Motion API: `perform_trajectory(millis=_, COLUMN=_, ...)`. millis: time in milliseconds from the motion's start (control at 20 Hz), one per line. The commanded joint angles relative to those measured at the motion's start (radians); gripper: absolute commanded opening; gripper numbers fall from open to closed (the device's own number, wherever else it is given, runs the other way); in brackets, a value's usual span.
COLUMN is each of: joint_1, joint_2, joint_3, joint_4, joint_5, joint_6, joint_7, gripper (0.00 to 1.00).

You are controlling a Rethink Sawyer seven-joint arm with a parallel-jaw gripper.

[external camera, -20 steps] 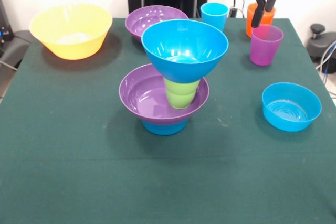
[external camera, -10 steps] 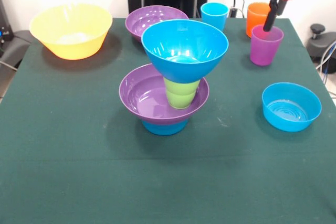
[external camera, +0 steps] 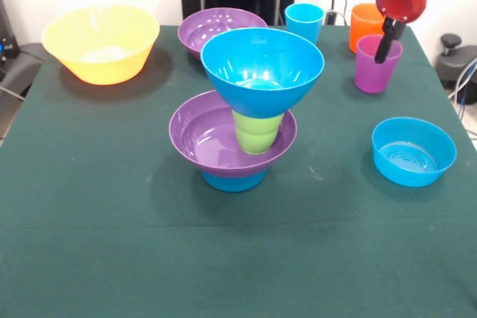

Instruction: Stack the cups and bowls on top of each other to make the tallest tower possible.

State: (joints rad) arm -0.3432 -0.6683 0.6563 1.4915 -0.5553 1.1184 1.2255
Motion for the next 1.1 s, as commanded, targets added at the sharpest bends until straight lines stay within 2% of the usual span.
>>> perform_trajectory(millis=50, joint_1=0.038, joint_2=0.081, joint_3=-0.119, joint_4=0.040, joint_5=-0.075, joint_6=0.008, joint_7=0.100, gripper=1.00)
perform_trajectory(millis=250, joint_1=0.057, joint_2=0.101, joint_3=-0.153, joint_4=0.017, joint_5=-0.078, joint_6=0.052, joint_7=0.097, gripper=1.00)
perform_trajectory(millis=500, joint_1=0.070, joint_2=0.118, joint_3=-0.177, joint_4=0.024, joint_5=-0.056, joint_6=0.024, joint_7=0.111, gripper=1.00)
perform_trajectory(millis=700, joint_1=0.062, joint_2=0.125, joint_3=-0.183, joint_4=0.065, joint_5=-0.010, joint_6=-0.050, joint_7=0.155, gripper=1.00)
perform_trajectory(millis=1100, joint_1=0.055, joint_2=0.123, joint_3=-0.187, joint_4=0.141, joint_5=0.031, joint_6=-0.174, joint_7=0.223, gripper=1.00)
